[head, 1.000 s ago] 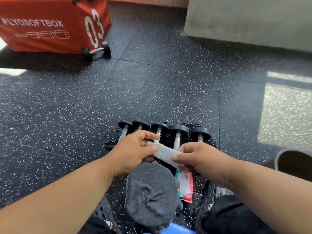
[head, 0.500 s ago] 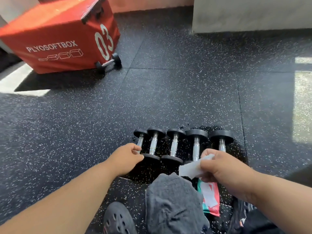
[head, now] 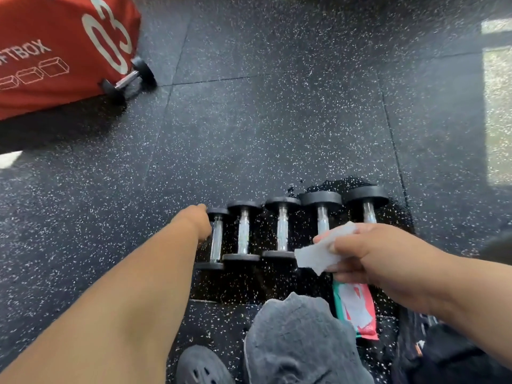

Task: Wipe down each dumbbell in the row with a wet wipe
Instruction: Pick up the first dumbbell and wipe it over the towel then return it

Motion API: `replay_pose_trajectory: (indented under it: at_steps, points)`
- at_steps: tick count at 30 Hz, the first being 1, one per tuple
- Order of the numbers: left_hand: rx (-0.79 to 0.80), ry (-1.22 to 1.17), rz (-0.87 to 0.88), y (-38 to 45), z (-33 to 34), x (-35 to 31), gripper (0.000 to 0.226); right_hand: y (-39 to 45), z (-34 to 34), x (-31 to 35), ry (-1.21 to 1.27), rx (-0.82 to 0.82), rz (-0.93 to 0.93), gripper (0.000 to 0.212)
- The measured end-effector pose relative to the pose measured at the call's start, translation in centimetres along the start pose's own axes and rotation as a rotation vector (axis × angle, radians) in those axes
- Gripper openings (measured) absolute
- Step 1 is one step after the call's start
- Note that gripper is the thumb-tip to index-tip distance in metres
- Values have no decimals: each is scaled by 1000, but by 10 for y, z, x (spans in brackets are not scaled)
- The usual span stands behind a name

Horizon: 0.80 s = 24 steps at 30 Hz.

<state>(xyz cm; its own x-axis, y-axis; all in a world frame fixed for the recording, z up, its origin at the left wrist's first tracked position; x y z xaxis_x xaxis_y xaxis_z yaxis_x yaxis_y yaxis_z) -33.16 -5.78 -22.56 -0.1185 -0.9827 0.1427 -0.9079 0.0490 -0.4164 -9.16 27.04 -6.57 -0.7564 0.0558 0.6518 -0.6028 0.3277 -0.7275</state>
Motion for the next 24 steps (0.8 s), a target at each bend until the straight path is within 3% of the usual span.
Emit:
replay_pose_trajectory:
  at_steps: [9, 15, 18, 22, 24]
  points:
    - [46, 153, 176, 58, 43, -32, 68, 40, 12, 9, -47, 22, 24, 41]
    - [1, 305, 280, 74, 52, -34, 38, 59, 25, 2, -145, 35, 51, 37]
    - [-15, 335, 270, 66, 46, -23, 36, 65, 28, 2, -184, 35, 40, 30]
    - [-5, 327, 251, 34, 36, 1, 33, 69, 28, -2, -202, 4, 25, 43]
    - [-36, 279, 237, 4, 32, 14, 29, 64, 27, -3, -208, 4, 4, 36]
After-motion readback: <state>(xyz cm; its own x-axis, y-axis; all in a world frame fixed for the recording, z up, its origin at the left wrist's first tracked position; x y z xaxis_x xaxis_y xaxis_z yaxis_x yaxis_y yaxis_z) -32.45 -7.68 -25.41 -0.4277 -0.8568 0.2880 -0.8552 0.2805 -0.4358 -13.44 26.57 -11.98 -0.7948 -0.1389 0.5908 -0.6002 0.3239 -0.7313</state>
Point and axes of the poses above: each hand's wrist, its own y-axis towards the middle knuckle, its own z-axis out of the palm, x = y × z, the point moved 5 cm from there along y, towards the middle knuckle, and after that the axes turned 15 degrees about -x, right-handed, at the moved point
